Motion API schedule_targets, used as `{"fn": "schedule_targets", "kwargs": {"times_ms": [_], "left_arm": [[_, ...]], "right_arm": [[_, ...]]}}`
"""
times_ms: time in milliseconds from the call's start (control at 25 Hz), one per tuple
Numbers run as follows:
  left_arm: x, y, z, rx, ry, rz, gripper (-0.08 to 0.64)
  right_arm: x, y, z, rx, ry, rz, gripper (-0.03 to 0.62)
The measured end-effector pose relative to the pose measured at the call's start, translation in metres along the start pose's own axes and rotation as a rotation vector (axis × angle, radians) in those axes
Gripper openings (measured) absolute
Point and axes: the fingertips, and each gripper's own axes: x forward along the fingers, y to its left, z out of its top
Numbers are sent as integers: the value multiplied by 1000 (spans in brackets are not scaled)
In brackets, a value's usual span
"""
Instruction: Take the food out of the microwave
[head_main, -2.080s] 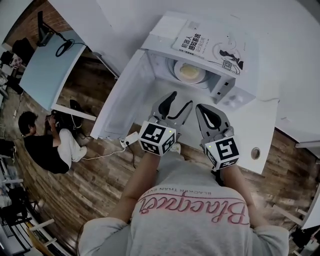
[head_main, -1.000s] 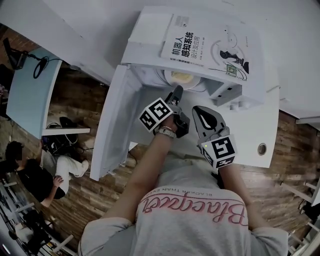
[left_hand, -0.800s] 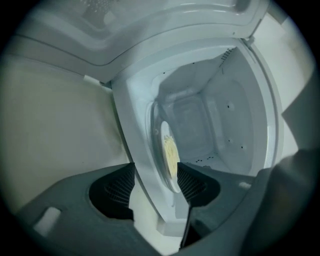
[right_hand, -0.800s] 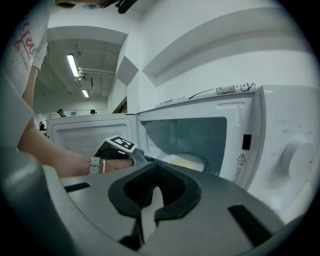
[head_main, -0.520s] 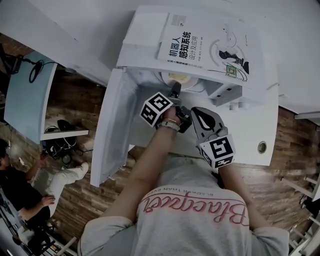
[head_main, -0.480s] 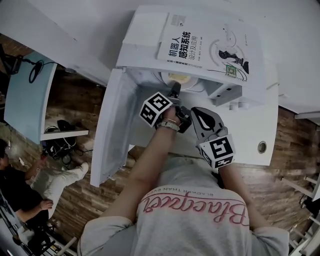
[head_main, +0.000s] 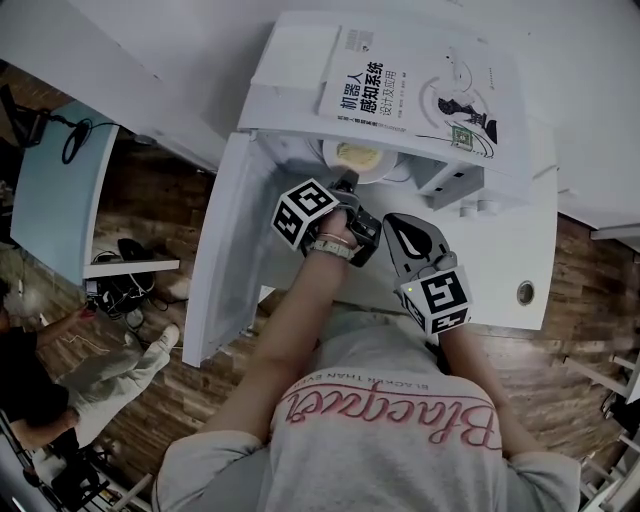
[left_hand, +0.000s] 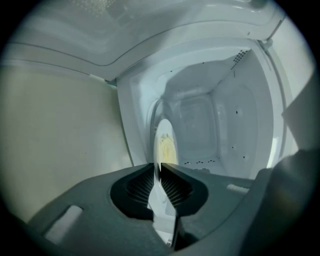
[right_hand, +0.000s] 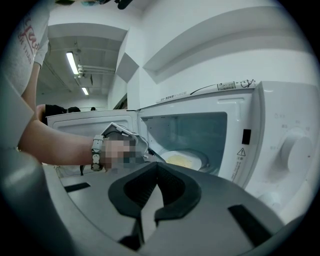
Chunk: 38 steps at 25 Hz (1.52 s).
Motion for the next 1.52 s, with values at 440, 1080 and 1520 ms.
{"fn": "schedule_targets", "kwargs": {"times_ms": [440,1080,1520], "left_arm": [[-9,-9,2,-108,-35,-112,20],[-65,-26,-43,-76,-105,-237,18],[-120,-30,-88,-67,-144,-284,18]], "right_arm": [[-20,-2,-3,5,9,-10,9],[-79,-1,7,25,-77,7,9],[-129,13,7,16,-138,-2,8]]}}
